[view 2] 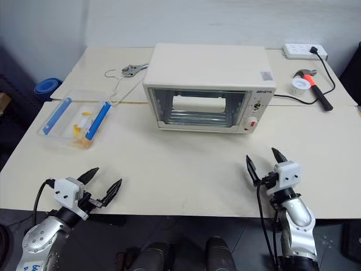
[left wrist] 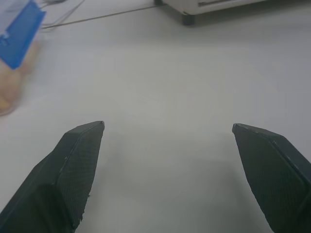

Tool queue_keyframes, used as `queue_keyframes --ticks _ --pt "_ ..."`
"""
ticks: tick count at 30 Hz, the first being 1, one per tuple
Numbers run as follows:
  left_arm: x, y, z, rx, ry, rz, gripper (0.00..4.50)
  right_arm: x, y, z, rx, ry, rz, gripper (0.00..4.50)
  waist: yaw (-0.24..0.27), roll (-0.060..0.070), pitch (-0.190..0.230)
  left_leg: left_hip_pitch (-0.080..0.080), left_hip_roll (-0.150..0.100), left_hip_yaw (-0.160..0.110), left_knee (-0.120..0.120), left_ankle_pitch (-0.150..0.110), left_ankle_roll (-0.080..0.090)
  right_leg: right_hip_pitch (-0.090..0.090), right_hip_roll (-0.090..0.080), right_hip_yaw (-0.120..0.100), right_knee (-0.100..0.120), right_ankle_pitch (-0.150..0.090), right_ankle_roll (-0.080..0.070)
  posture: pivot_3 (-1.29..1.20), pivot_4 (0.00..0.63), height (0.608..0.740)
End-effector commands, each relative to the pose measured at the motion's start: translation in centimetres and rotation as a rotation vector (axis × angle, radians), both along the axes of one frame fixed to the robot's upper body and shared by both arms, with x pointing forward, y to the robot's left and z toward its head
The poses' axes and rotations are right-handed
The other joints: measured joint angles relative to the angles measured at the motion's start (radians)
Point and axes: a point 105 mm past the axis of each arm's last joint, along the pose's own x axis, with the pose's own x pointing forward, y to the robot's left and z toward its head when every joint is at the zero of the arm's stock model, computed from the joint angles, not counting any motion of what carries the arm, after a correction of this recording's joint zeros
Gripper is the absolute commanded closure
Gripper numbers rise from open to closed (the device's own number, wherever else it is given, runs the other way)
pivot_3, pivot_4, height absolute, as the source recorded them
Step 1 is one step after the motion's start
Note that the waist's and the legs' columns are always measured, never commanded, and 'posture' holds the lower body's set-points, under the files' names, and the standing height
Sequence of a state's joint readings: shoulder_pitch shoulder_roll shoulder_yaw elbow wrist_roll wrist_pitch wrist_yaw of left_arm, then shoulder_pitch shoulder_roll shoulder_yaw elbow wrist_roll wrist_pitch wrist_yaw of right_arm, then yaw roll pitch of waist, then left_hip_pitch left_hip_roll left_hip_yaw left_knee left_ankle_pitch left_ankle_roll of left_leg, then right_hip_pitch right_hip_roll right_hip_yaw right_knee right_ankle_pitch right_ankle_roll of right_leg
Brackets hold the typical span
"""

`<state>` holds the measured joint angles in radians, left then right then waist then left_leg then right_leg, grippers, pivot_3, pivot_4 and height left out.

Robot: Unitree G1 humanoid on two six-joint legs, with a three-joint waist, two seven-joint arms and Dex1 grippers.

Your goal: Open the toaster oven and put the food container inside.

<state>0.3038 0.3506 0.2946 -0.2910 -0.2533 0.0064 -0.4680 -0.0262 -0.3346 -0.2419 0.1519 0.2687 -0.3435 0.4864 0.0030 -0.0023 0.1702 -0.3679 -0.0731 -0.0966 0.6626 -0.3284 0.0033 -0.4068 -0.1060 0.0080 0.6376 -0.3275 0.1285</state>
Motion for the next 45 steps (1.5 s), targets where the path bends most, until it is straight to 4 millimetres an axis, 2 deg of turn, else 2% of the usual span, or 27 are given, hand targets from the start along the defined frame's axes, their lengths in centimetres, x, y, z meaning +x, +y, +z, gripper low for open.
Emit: queue_keyframes --ticks 1,2,5,6,9,12,14,17,19,26,31,33,35,38,40,42,45 --pt "0.2 0.4 1.4 0.005 -0.058 0.014 0.00 0.2 0.4 0.5 0.009 -0.016 0.021 0.05 0.002 0.000 0.000 0.000 0.000 0.000 0.000 0.000 0.000 0.000 0.000 0.000 0.000 0.000 0.000 0.00 0.150 0.740" --pt "0.3 0.4 1.6 -0.002 -0.065 0.011 0.00 0.3 0.6 0.7 0.009 -0.021 0.033 0.05 0.002 0.000 0.000 0.000 0.000 0.000 0.000 0.000 0.000 0.000 0.000 0.000 0.000 0.000 0.000 0.00 0.150 0.740" --pt "0.2 -0.3 3.0 -0.084 -0.063 -0.099 0.00 0.3 1.7 3.2 0.013 -0.061 0.147 0.05 -0.004 0.000 0.000 0.000 0.000 0.000 0.000 0.000 0.000 0.000 -0.001 0.000 0.000 0.000 0.000 0.00 0.150 0.740" --pt "-0.2 -0.8 3.9 -0.132 -0.054 -0.199 0.00 0.1 2.5 4.5 -0.004 -0.058 0.244 0.05 -0.006 0.001 0.000 0.000 0.000 0.000 0.000 0.000 0.000 0.000 -0.001 0.000 0.000 0.000 0.000 0.00 0.150 0.740" --pt "-0.4 -0.9 6.2 -0.137 -0.041 -0.361 0.00 -0.5 4.2 7.2 -0.057 -0.013 0.452 0.05 -0.007 0.003 0.001 -0.001 0.001 0.000 0.000 0.000 0.000 -0.001 -0.001 0.000 0.000 0.000 0.000 0.00 0.150 0.740" --pt "-0.2 -1.4 8.5 -0.133 -0.049 -0.473 0.00 -0.3 4.8 9.3 -0.061 0.026 0.547 0.05 -0.005 0.003 0.001 -0.001 0.001 -0.001 0.001 0.000 0.000 0.000 -0.001 0.000 0.000 0.000 -0.002 0.00 0.150 0.740" --pt "0.0 -2.0 9.7 -0.113 -0.048 -0.548 0.00 0.5 5.5 11.1 -0.082 0.021 0.591 0.05 -0.005 0.003 0.001 -0.001 0.001 -0.002 0.000 0.000 0.000 0.001 -0.001 -0.001 -0.002 0.000 -0.002 0.00 0.150 0.740" --pt "0.5 -2.7 10.5 -0.094 -0.057 -0.595 0.00 1.6 6.6 12.7 -0.097 0.023 0.641 0.05 -0.006 0.003 0.002 -0.002 0.000 -0.002 0.000 0.000 0.000 0.000 -0.002 -0.001 -0.001 0.000 -0.002 0.00 0.150 0.740" --pt "0.9 -3.2 10.4 -0.090 -0.056 -0.609 0.00 1.8 7.7 13.0 -0.104 0.028 0.688 0.05 -0.005 0.003 0.002 -0.002 0.000 -0.002 -0.001 0.000 0.000 -0.001 -0.002 -0.002 -0.002 0.000 -0.002 0.00 0.150 0.740" --pt "1.7 -4.0 10.1 -0.089 -0.062 -0.599 0.00 1.2 10.9 12.6 -0.120 0.059 0.839 0.05 -0.006 0.003 0.002 -0.003 0.000 -0.002 0.000 0.000 0.001 -0.002 -0.003 -0.002 -0.002 0.000 -0.002 0.00 0.150 0.740" --pt "2.2 -3.5 10.7 -0.131 -0.090 -0.551 0.00 0.3 11.2 12.9 -0.152 0.002 0.897 0.05 -0.009 0.003 0.002 -0.003 0.000 -0.002 0.000 0.000 0.000 -0.003 -0.002 -0.002 -0.001 0.000 -0.002 0.00 0.150 0.740" --pt "2.5 -3.2 10.8 -0.140 -0.092 -0.531 0.00 -0.4 11.0 12.0 -0.214 0.009 0.906 0.05 -0.009 0.003 0.002 -0.004 0.001 -0.002 -0.001 0.000 0.000 -0.003 -0.002 -0.002 -0.001 0.000 -0.002 0.00 0.150 0.740" --pt "2.9 -2.8 11.0 -0.155 -0.085 -0.512 0.00 -1.6 10.8 9.8 -0.305 0.055 0.935 0.05 -0.005 0.003 0.002 -0.004 0.001 -0.002 -0.002 0.000 0.000 -0.004 -0.002 -0.002 -0.001 0.000 -0.002 0.00 0.150 0.740" --pt "4.0 -2.3 11.8 -0.159 -0.106 -0.480 0.62 -2.9 10.6 7.0 -0.390 0.096 0.960 0.00 -0.004 0.002 0.002 -0.004 0.001 -0.002 -0.002 0.000 0.000 -0.003 -0.002 -0.002 -0.001 0.000 -0.002 0.00 0.150 0.740" --pt "6.1 -2.7 12.4 -0.177 -0.123 -0.465 1.24 -2.7 10.6 6.4 -0.391 0.080 0.930 0.00 -0.003 0.002 0.002 -0.004 0.000 -0.001 0.000 0.000 0.000 -0.003 -0.002 -0.002 -0.001 0.000 -0.002 0.00 0.150 0.740" --pt "7.4 -3.7 12.5 -0.192 -0.112 -0.496 1.85 -2.4 10.6 6.2 -0.401 0.060 0.914 0.00 -0.003 0.002 0.002 -0.004 -0.001 -0.001 0.002 0.001 0.000 -0.002 -0.001 -0.004 0.000 0.000 -0.001 0.00 0.150 0.740" --pt "10.1 -6.3 12.5 -0.158 -0.104 -0.559 2.84 -2.3 10.7 6.2 -0.413 0.030 0.886 0.00 -0.003 0.002 0.002 -0.002 -0.001 0.000 0.001 0.001 0.000 -0.003 -0.001 -0.005 0.003 0.000 -0.001 0.00 0.150 0.740"
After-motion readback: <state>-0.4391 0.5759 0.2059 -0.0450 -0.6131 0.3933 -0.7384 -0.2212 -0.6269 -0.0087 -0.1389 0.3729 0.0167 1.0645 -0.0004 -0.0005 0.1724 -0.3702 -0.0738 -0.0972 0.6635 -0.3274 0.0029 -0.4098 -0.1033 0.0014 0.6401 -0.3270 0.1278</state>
